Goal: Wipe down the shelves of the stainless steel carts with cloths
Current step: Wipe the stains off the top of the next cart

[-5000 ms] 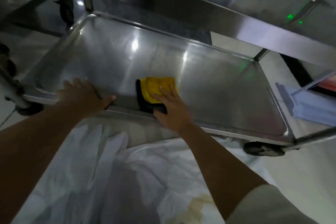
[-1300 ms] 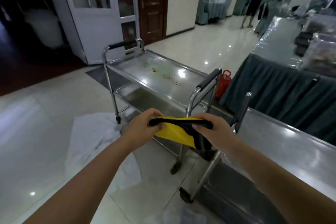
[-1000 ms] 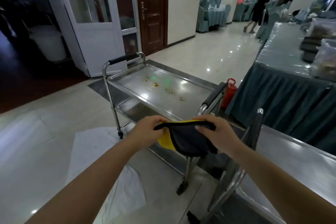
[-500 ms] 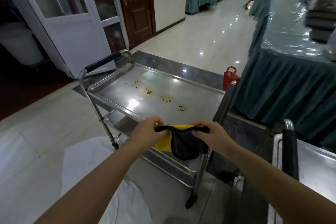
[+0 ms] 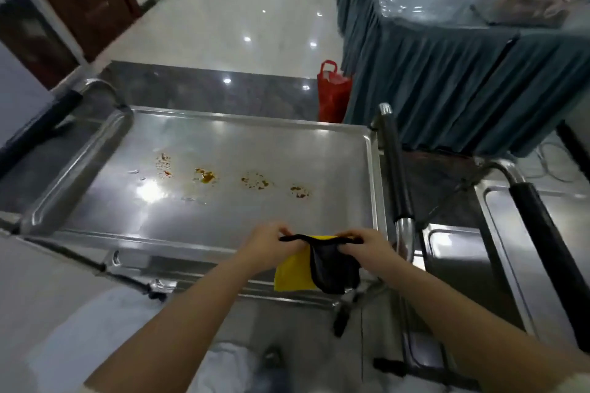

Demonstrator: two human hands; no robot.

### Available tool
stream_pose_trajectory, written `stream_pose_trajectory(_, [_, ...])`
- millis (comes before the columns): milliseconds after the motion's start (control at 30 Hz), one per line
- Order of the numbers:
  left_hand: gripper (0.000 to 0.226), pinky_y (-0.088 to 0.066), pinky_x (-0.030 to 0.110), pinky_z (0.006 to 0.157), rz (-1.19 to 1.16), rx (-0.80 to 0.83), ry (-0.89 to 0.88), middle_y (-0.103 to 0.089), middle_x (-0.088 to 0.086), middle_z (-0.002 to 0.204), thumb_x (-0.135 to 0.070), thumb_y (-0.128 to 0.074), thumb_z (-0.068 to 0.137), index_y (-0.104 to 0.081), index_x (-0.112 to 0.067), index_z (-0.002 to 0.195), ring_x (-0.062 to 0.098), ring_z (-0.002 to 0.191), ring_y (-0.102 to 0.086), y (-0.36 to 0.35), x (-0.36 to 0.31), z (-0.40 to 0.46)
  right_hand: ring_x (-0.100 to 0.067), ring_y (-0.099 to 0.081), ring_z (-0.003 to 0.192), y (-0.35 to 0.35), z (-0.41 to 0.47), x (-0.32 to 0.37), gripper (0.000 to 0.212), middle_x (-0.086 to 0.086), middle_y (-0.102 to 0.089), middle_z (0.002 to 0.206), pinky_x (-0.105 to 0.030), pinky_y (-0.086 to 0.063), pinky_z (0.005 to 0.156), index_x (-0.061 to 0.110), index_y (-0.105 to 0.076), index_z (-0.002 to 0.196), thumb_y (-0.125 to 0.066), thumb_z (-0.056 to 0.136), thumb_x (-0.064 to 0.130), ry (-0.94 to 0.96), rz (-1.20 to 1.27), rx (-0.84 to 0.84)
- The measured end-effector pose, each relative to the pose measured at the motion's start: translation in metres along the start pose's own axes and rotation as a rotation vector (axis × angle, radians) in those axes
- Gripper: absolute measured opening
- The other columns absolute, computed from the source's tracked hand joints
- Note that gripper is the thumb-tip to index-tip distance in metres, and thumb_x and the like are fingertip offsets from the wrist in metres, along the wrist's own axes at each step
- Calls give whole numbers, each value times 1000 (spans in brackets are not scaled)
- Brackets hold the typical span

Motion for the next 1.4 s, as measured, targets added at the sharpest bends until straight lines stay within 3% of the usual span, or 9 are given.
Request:
stream_pose_trajectory(167, [36,-29,28,52,-25,100,32,-44,-3,59,-51,-60,89,-51,-22,70,14,55,-44,-15,11,54,-18,-58,105,-18,26,-13,28,-7,-64,116,-17,-44,82,16,-61,120,-58,92,15,-107,-24,-248])
stream_pose_trajectory(333, [40,-49,35,79,93,69,-50,-62,3,108,-48,-56,93,-58,-17,119,22,96,-58,-26,18,81,-21,-35,135,-36,26,-12,48,-2,-41,146,-39,-32,110,26,-39,142,-48,96,36,140,-618,-372])
stream_pose_trajectory(433, [41,-46,39,93,282,-16,-198,-57,6,123,-46,-48,97,-52,-17,126,26,112,-53,-23,40,82,-36,-30,140,-63,18,-8,51,-7,-39,149,-61,-26,110,28,-44,140,-53,91,37,337,-972,-349])
stream_pose_trajectory(533, [49,-34,41,107,408,-95,-224,-43,8,144,-46,-35,100,-41,-15,138,29,133,-39,-18,69,80,-42,-28,139,-87,19,-14,60,-10,-39,149,-69,-21,107,28,-45,139,-65,84,36,331,-1177,-172])
stream_pose_trajectory(633, [63,-3,45,120,528,-43,-154,0,7,163,-45,-19,103,-5,-13,155,22,150,1,-15,93,78,-32,11,146,-94,28,-36,58,-1,4,160,-56,10,113,38,0,149,-31,100,41,218,-1134,-33])
stream_pose_trajectory(700, [65,2,48,120,592,-20,-140,9,7,162,-46,-17,102,5,-12,154,21,149,11,-16,100,77,-27,22,143,-96,30,-44,54,4,19,157,-53,11,115,46,16,143,-14,99,52,190,-1101,-21])
stream_pose_trajectory(1000, [84,18,58,112,927,-34,-173,22,12,159,-65,-9,95,18,-8,149,25,146,22,-10,99,72,-27,33,139,-91,40,-49,58,4,31,153,-66,7,110,57,19,138,-3,86,71,186,-1178,39])
stream_pose_trajectory(1233, [119,15,63,111,1000,51,-44,31,21,153,-81,-33,81,25,1,145,33,143,28,7,73,85,-22,35,138,-56,86,-45,58,11,37,148,-68,7,109,61,22,134,-1,82,75,157,-1099,44])
stream_pose_trajectory(1400, [124,13,60,114,1045,157,-38,32,18,154,-79,-43,79,26,0,145,31,143,28,12,56,98,-22,30,141,-31,134,-35,58,11,26,155,-68,8,106,64,21,132,4,78,77,171,-1095,14])
Point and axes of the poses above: each hand's wrist, its own z-axis towards the middle knuckle, its own y-axis out of the back of the hand, x = y × z, the point moved 1 cm from there along z, towards the middle knuckle
